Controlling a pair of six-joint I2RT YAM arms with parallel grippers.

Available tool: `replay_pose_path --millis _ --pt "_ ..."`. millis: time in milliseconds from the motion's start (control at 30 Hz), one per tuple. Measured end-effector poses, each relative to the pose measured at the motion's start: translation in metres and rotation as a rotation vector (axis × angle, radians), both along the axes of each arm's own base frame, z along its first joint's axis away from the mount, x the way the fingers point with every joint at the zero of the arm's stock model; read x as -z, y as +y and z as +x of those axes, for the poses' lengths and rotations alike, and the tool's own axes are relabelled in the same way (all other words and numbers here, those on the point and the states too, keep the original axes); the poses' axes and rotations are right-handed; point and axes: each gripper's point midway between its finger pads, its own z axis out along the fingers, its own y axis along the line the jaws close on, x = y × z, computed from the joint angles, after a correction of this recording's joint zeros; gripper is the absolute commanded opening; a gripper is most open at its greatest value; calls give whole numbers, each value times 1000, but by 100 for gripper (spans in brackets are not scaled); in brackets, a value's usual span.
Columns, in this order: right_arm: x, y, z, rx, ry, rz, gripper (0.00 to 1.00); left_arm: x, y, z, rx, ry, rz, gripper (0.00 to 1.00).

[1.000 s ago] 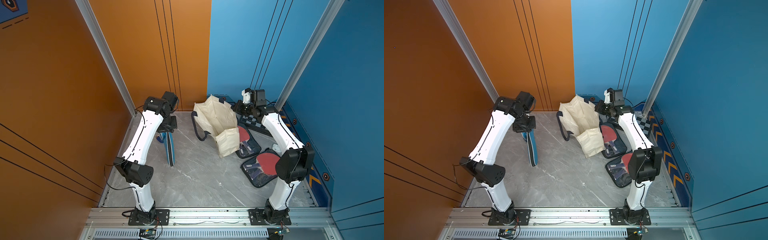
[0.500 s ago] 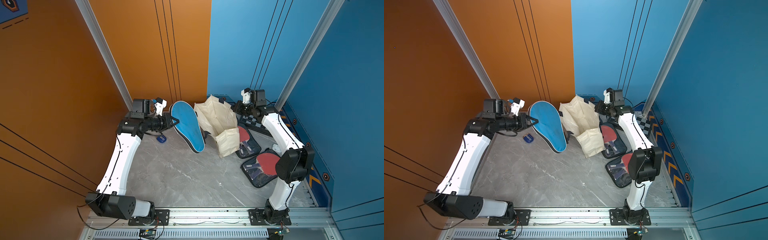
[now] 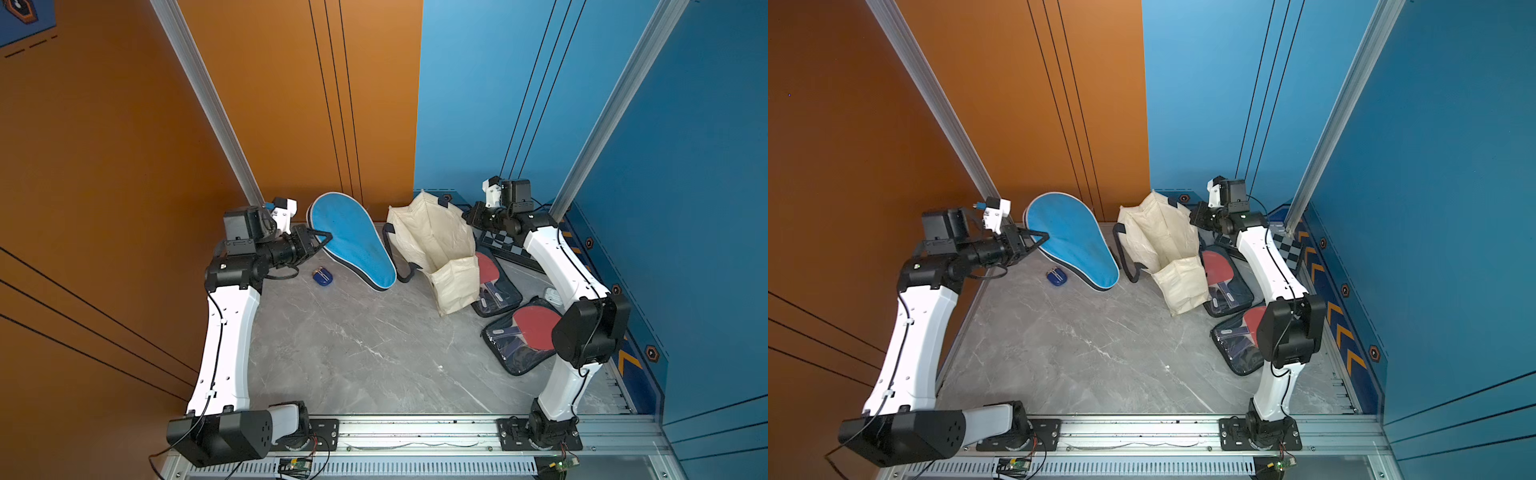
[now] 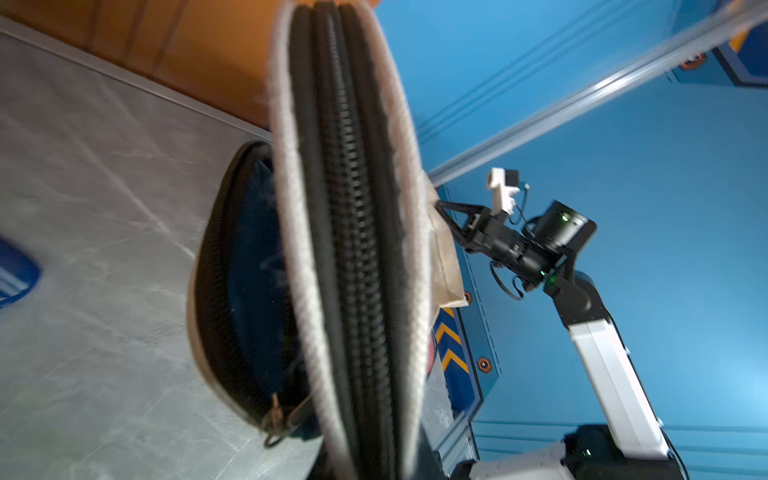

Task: Remove the ping pong set from the canvas bag
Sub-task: Place the ping pong set at the center of the board.

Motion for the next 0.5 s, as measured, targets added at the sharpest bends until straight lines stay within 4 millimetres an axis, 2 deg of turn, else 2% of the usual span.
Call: replay_pose_path --millis 67,133,333,400,500 --pt "0 0 0 0 0 0 0 14 17 3 -112 74 64 0" --pt "0 0 0 0 0 0 0 28 16 4 -181 167 191 0" --pt "0 4 -1 -7 1 0 0 38 -39 12 -142 302 625 0" --pt "0 6 -2 -12 1 1 0 48 -45 17 -160 327 770 0" --pt "0 10 -3 -19 1 1 0 78 -41 16 -179 399 1002 0"
